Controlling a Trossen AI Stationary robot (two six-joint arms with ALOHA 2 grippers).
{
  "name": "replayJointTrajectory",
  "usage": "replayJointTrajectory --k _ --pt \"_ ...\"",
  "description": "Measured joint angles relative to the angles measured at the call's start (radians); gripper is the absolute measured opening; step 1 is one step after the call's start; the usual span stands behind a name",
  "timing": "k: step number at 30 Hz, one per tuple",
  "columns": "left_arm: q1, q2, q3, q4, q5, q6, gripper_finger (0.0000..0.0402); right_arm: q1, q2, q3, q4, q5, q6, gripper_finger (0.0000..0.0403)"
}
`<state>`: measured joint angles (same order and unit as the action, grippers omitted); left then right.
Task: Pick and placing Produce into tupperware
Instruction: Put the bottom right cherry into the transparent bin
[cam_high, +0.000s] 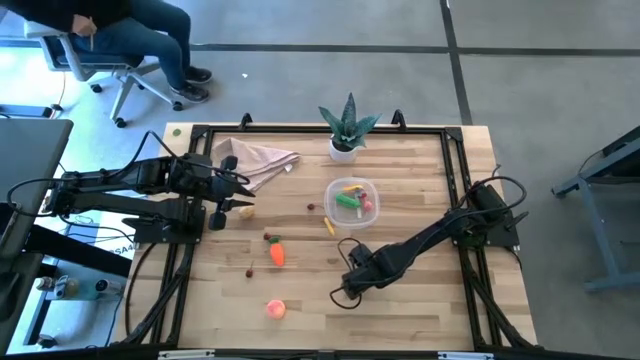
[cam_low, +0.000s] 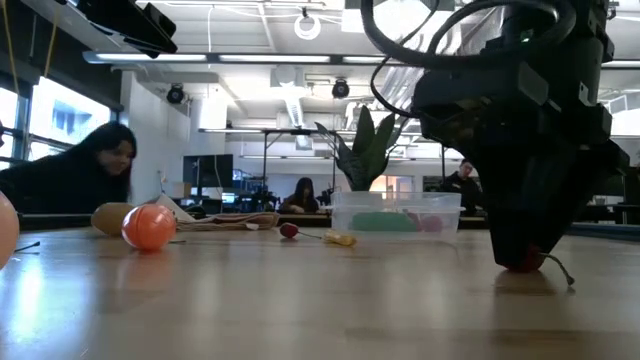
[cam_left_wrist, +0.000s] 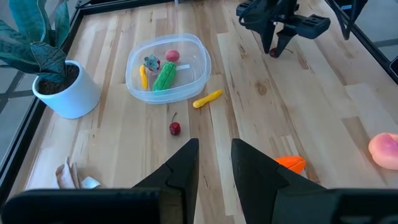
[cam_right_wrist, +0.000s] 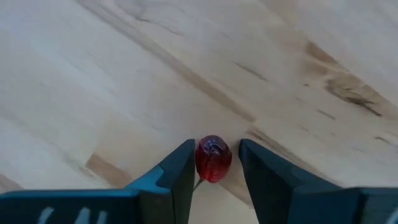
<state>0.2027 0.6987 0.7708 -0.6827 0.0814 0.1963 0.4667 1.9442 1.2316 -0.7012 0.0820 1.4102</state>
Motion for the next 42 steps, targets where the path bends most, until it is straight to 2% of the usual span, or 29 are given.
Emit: replayJointTrajectory --k 18,29,42 --pt "0.0 0.0 0.0 0.0 0.0 0.0 0.0083 -0.001 0.001 -0.001 -0.044 -0.009 0.037 0.0122" --pt "0.0 0.0 0.0 0.0 0.0 0.0 0.0083 -0.001 0.0 -0.002 -0.051 -0.023 0.052 0.0066" --pt "0.0 0.0 0.0 0.0 0.0 0.0 0.0083 -0.002 0.0 -0.002 -0.047 -0.012 0.047 0.0063"
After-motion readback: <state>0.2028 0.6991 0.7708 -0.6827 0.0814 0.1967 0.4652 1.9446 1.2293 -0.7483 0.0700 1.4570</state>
